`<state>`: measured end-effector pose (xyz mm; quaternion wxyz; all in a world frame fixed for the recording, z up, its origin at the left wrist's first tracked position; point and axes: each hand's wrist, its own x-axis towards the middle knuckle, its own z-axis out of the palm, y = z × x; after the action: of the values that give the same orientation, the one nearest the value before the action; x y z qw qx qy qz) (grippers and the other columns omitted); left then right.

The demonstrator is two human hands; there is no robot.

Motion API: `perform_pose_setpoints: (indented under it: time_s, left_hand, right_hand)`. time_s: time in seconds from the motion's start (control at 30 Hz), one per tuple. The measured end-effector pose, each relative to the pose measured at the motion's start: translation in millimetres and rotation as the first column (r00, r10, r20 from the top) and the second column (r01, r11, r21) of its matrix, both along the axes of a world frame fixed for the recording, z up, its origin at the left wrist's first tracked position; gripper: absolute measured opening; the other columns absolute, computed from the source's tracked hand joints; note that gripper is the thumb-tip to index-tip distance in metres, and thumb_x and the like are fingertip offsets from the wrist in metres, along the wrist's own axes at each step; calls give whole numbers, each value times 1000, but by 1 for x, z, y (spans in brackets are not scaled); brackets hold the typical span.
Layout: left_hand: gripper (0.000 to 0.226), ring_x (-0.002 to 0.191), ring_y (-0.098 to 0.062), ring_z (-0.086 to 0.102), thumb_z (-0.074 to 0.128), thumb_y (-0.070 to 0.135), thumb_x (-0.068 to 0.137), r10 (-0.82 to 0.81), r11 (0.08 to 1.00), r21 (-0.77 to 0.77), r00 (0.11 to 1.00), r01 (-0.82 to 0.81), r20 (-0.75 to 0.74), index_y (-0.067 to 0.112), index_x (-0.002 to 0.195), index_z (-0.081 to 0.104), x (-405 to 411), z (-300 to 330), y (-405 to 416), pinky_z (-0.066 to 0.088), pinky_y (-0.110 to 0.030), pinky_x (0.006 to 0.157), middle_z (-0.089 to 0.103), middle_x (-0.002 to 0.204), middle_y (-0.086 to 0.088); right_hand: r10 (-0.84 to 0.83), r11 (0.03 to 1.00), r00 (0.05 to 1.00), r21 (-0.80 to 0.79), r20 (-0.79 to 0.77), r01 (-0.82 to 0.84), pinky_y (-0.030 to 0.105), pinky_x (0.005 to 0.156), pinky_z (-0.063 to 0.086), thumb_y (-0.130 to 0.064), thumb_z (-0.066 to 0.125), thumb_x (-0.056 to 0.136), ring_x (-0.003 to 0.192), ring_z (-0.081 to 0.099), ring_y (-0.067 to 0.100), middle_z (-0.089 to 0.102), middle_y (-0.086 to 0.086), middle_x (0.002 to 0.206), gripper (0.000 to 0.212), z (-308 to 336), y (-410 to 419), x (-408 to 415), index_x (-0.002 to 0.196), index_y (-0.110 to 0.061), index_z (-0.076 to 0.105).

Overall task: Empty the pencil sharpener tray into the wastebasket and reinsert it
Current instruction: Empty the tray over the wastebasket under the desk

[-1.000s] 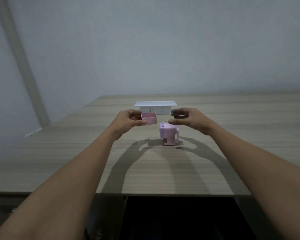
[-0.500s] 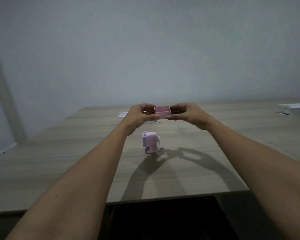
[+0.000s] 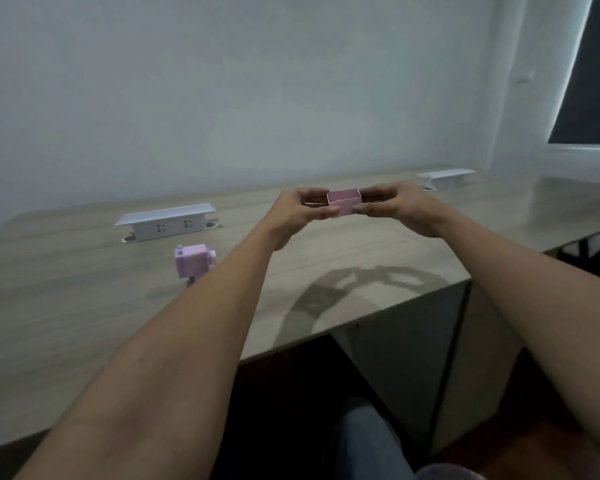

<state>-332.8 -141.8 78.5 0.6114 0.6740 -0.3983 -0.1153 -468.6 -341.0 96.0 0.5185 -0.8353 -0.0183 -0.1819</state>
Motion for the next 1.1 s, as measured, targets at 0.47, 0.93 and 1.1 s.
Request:
perform_pose_setpoints:
  time_s: [0.47, 0.93, 1.1]
  left_hand:
    - [47, 122, -21, 66, 74, 16, 90, -379, 922, 76, 925, 380, -27, -1, 133, 65, -124, -56, -158, 50, -20, 100, 72, 127, -13]
    - [60, 118, -17, 68, 82, 31, 80, -387, 889, 183, 902, 420, -190, 5, 132, 66, -185, -212, -186, 51, -32, 107, 73, 125, -7]
    - [63, 122, -18, 66, 84, 34, 78, -329, 872, 254, 885, 419, -329, 8, 132, 67, -194, -286, -176, 47, -37, 112, 73, 126, -5]
  right_hand:
    - [-310, 927, 946, 193, -91, 323, 23, 99, 52, -14, 83, 73, 117, 69, 18, 73, 11, 122, 57, -60, -119, -169, 127, -3, 66]
    - [-365, 800, 872, 370, -327, 473, 18, 87, 55, -11, 88, 66, 106, 73, 14, 74, 11, 117, 54, -211, -132, -237, 117, -10, 70]
    - [-329, 742, 837, 428, -438, 516, 19, 87, 56, 2, 80, 77, 104, 73, 13, 71, 15, 121, 53, -288, -124, -240, 127, -1, 65]
